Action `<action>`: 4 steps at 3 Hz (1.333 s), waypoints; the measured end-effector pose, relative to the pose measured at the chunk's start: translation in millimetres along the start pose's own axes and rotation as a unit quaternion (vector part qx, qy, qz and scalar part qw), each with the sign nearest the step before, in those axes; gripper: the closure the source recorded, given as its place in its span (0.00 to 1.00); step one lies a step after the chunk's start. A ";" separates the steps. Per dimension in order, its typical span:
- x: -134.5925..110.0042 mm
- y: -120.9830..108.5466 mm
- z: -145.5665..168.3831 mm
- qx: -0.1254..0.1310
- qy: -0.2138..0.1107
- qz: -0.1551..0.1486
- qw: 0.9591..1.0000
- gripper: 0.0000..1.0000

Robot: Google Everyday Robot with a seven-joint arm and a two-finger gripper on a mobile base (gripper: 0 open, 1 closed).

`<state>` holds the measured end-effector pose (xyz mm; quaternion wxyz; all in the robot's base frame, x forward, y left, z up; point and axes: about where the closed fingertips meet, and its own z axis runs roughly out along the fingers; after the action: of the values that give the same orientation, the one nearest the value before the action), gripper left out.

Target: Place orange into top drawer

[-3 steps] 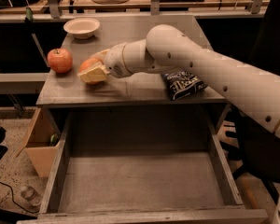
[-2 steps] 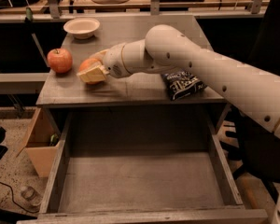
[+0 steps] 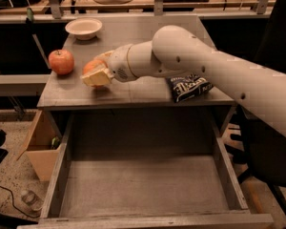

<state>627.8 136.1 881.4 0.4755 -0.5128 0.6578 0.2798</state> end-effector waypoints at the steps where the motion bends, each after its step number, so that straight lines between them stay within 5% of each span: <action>1: 9.9 34.7 -24.3 0.011 0.012 0.010 1.000 1.00; 2: 26.4 71.1 -45.1 0.014 0.026 0.031 0.999 1.00; 4: 39.7 103.4 -55.0 0.002 0.030 0.043 0.999 1.00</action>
Offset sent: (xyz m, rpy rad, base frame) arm -0.1288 -0.0465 -0.0305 -0.0426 0.1115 -0.0890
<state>511.1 105.7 854.4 0.4439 -0.4914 0.6937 0.2832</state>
